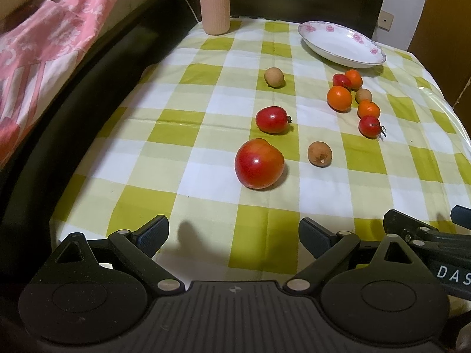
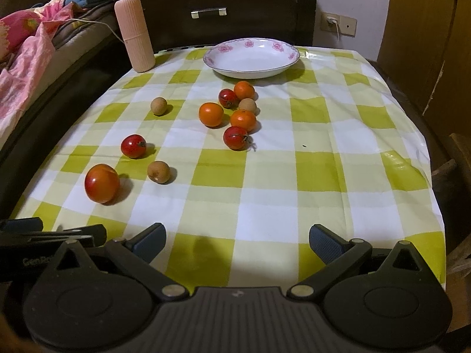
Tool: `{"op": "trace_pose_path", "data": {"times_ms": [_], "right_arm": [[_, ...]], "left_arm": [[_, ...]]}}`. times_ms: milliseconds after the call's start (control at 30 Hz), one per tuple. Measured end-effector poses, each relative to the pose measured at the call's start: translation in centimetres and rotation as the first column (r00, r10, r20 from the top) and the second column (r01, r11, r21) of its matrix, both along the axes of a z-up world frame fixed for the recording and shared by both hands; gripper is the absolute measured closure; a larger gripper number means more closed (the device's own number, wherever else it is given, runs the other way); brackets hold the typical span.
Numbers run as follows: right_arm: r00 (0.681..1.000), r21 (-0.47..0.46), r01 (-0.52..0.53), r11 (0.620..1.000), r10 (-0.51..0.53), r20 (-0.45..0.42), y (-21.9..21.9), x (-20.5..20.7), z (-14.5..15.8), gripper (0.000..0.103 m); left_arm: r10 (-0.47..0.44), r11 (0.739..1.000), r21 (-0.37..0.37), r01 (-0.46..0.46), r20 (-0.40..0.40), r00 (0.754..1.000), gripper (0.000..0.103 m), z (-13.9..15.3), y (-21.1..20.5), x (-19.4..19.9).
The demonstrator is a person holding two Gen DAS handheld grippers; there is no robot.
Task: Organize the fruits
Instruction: 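Move both tools forward toward the fruits on the checkered cloth, then grasp the small brown round fruit with the right tool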
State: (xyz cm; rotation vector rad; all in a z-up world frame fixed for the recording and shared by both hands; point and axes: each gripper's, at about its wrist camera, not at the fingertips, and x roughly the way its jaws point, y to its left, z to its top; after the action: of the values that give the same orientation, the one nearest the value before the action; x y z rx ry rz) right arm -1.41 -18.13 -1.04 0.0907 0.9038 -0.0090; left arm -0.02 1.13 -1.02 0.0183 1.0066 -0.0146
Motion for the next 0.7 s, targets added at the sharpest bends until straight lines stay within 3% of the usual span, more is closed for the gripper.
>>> {"op": "trace_pose_path", "data": {"times_ms": [700], "right_arm": [[0.997,0.04,-0.079,0.996,0.078,0.009,1.2,3.0,0.3,0.003]], "left_arm": [[0.021,1.0,0.015,-0.022,0.033,0.999,0.008,-0.1,1.1,1.5]]}}
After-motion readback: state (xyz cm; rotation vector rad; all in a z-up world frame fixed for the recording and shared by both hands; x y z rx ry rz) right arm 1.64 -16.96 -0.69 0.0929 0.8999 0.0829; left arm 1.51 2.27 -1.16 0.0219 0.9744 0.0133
